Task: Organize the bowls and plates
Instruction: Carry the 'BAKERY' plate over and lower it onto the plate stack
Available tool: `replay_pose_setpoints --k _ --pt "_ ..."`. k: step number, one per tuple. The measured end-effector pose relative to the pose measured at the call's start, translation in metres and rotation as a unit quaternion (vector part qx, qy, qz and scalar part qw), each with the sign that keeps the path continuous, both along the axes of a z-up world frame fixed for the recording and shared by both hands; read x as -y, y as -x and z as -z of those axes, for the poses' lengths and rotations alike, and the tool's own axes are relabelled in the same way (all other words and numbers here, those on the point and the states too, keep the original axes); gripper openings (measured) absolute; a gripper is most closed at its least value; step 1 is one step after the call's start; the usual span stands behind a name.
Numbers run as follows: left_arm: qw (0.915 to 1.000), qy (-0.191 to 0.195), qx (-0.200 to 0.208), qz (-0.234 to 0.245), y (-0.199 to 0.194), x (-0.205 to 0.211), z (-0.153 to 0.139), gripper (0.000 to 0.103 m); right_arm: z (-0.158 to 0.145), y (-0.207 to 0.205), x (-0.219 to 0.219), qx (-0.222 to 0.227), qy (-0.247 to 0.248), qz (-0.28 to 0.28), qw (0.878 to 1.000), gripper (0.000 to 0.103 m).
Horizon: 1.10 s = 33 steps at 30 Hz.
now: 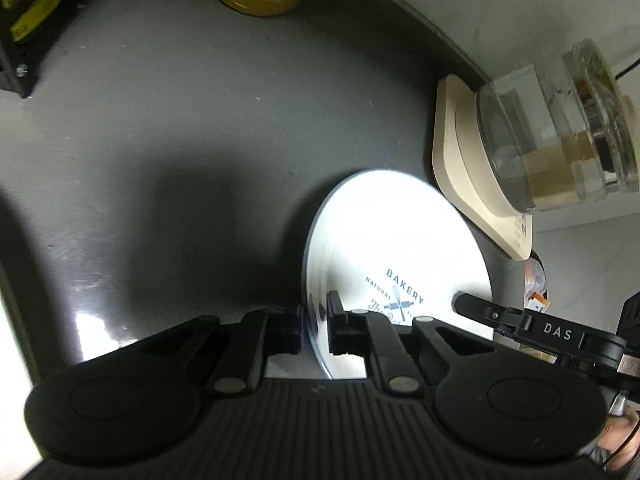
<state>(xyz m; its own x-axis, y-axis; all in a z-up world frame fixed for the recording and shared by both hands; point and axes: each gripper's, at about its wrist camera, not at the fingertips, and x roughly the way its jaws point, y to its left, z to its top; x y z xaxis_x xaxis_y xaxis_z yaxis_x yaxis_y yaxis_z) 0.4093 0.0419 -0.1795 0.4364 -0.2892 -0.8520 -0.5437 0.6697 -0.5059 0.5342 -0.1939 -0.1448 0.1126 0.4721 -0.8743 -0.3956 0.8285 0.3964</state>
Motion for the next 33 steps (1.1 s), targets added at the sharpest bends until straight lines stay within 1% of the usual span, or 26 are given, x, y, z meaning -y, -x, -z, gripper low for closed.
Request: replay_pose_setpoints --k 2,6,13,19,24,33 --pt "1.0 -0.001 0.004 -0.007 0.006 -0.005 -0.003 0.009 -0.005 0.006 -0.004 0.007 -0.011 -0.01 1.0 0.008" --pt "0.9995 -0.002 0.005 -0.031 0.022 -0.016 -0.01 0.009 -0.017 0.017 -0.017 0.022 -0.027 -0.034 0.999 0.008" --pt "0.9969 -0.013 0.029 -0.072 0.055 -0.036 -0.032 0.009 -0.036 0.031 -0.045 0.039 -0.057 -0.067 0.995 0.008" --pt "0.9923 -0.025 0.044 -0.113 0.085 -0.054 -0.049 0.009 -0.053 0.042 -0.071 0.049 -0.072 -0.102 0.991 0.008" --pt "0.9879 -0.027 0.047 -0.145 0.109 -0.067 -0.059 0.009 -0.066 0.055 -0.095 0.065 -0.076 -0.139 0.985 0.008" --pt "0.9789 -0.035 0.05 -0.195 0.147 -0.084 -0.069 0.009 -0.073 0.073 -0.123 0.066 -0.087 -0.189 0.976 0.008"
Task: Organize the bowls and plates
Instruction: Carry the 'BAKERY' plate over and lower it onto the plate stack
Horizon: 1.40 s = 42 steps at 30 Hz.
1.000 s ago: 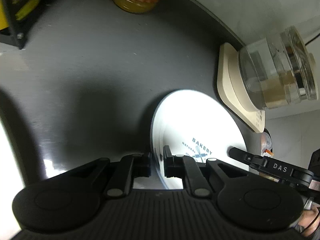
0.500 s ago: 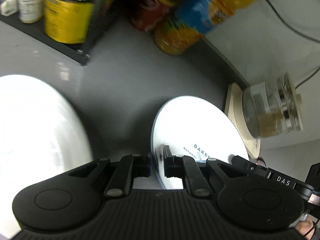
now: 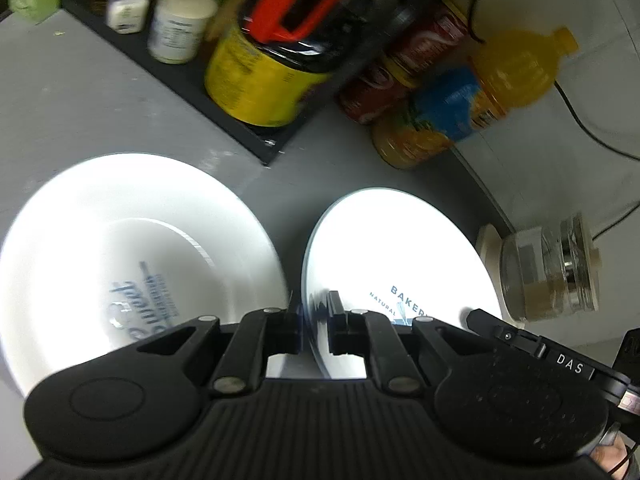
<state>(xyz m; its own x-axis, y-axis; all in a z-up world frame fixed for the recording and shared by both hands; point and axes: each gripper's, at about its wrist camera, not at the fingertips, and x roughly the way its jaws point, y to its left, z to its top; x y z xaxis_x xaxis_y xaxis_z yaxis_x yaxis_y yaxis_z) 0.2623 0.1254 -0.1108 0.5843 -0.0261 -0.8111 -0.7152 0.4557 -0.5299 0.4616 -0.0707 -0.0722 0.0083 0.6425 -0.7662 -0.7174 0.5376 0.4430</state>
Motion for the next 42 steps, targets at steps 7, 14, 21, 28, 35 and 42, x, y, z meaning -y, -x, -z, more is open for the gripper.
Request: replay_pose_setpoints --k 7,14,21,28,35,42 --pt "0.9992 0.002 -0.005 -0.041 0.037 -0.014 -0.001 0.009 0.002 0.017 -0.024 -0.024 -0.008 -0.032 0.999 0.008" --pt "0.997 0.006 -0.014 -0.076 0.064 -0.024 0.006 0.009 0.007 0.036 -0.047 -0.026 0.001 -0.062 0.998 0.008" --pt "0.9955 0.011 -0.026 -0.091 0.083 -0.028 0.015 0.01 0.016 0.048 -0.06 -0.033 0.013 -0.079 0.996 0.008" --pt "0.9938 0.026 -0.038 -0.101 0.097 -0.033 0.031 0.011 0.023 0.062 -0.072 -0.026 0.03 -0.096 0.995 0.008" --pt "0.9928 0.025 -0.054 -0.104 0.102 -0.036 0.041 0.014 0.025 0.077 -0.083 0.003 0.048 -0.121 0.991 0.008" --pt "0.9917 0.019 -0.076 -0.102 0.102 -0.039 0.051 0.018 0.03 0.093 -0.092 0.032 0.067 -0.15 0.986 0.009"
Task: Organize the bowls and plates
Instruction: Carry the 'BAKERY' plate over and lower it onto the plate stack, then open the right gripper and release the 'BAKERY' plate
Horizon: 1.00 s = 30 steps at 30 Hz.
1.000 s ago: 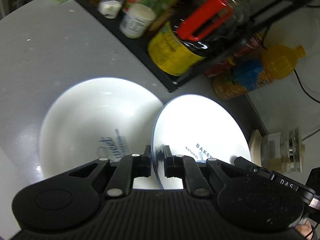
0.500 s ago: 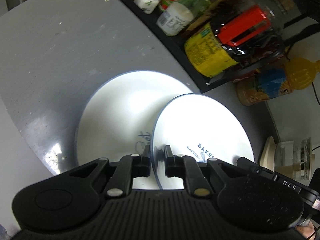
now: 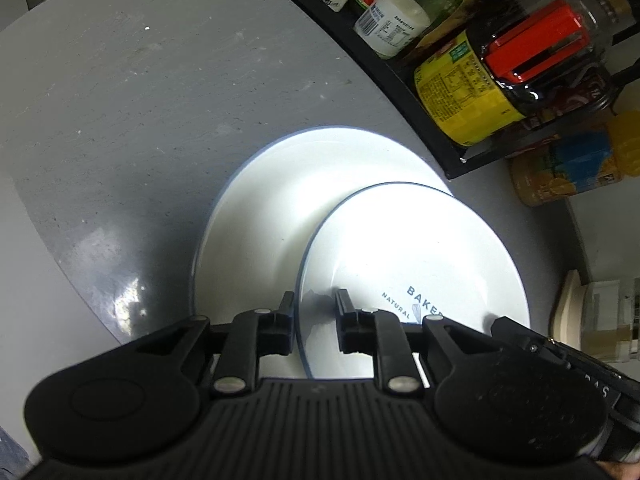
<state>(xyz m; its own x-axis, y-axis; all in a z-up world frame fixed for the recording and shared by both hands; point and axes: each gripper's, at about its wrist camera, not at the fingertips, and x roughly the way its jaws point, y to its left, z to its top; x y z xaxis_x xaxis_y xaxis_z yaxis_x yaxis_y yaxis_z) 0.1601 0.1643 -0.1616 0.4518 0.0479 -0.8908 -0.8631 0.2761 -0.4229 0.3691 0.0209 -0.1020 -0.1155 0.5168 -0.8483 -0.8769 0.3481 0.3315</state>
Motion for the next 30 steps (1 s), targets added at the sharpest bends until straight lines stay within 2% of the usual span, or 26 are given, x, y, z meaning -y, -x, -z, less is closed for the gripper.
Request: replay_pose_setpoints --k 6,11,17,30 --pt "0.9993 -0.027 -0.021 0.013 -0.004 -0.003 -0.001 0.019 0.01 0.005 -0.002 -0.006 0.01 -0.005 1.0 0.01" --pt "0.9961 -0.061 -0.054 0.032 -0.011 -0.004 -0.006 0.017 0.013 0.01 -0.004 -0.001 0.019 -0.008 1.0 0.012" --pt "0.9934 -0.082 -0.071 0.037 -0.01 -0.008 -0.012 0.015 0.017 0.01 -0.008 -0.01 0.026 -0.006 1.0 0.016" --pt "0.9912 -0.083 -0.091 0.049 -0.011 -0.008 -0.011 0.015 0.011 0.007 0.0 -0.022 0.019 0.005 1.0 0.028"
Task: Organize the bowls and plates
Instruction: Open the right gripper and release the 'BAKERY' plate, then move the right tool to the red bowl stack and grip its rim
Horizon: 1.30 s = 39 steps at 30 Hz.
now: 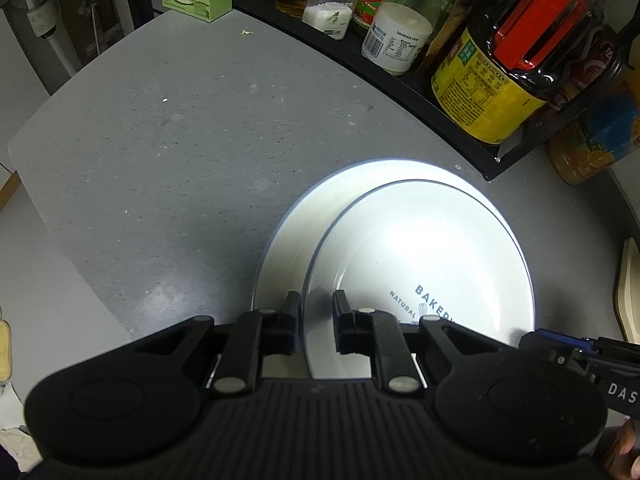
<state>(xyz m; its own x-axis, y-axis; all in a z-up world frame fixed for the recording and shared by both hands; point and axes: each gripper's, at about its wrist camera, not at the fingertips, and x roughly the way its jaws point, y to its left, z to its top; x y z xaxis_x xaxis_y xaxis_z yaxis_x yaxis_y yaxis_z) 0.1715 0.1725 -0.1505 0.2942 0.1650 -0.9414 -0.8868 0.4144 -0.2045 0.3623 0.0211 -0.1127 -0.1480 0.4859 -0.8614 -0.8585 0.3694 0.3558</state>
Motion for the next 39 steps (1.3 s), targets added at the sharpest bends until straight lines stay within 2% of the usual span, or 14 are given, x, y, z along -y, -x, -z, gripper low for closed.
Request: replay_pose_setpoints --k 8,12,16,18,20,24,27,31,39 --pt "0.9994 0.003 -0.028 0.018 -0.004 -0.001 -0.003 0.018 -0.01 -0.007 0.015 -0.003 -0.018 0.017 1.0 0.035" --pt "0.999 -0.004 -0.041 0.016 -0.003 0.001 -0.01 0.021 -0.019 -0.011 0.026 -0.003 -0.028 0.028 0.999 0.049" --pt "0.9995 -0.013 -0.029 0.009 0.0 0.007 -0.024 0.037 -0.033 -0.017 0.043 -0.007 -0.049 0.04 0.998 0.06" --pt "0.9994 -0.023 -0.024 0.013 -0.004 0.013 -0.032 0.048 -0.041 -0.02 0.053 0.0 -0.059 0.048 0.997 0.067" --pt "0.999 -0.033 -0.021 0.022 -0.009 0.021 -0.04 0.052 -0.049 -0.022 0.063 0.005 -0.069 0.055 0.996 0.071" --pt "0.9988 -0.036 -0.009 0.033 -0.02 0.038 -0.053 0.057 -0.062 -0.025 0.082 0.012 -0.085 0.067 0.994 0.081" --pt "0.998 -0.042 0.003 0.046 -0.03 0.054 -0.066 0.062 -0.07 -0.027 0.098 0.013 -0.097 0.078 0.992 0.082" --pt "0.9963 -0.048 0.016 0.07 -0.045 0.076 -0.081 0.066 -0.079 -0.029 0.122 0.015 -0.111 0.096 0.989 0.09" --pt "0.988 -0.052 0.043 0.139 -0.08 0.107 -0.1 0.069 -0.089 -0.037 0.162 0.026 -0.12 0.163 0.979 0.093"
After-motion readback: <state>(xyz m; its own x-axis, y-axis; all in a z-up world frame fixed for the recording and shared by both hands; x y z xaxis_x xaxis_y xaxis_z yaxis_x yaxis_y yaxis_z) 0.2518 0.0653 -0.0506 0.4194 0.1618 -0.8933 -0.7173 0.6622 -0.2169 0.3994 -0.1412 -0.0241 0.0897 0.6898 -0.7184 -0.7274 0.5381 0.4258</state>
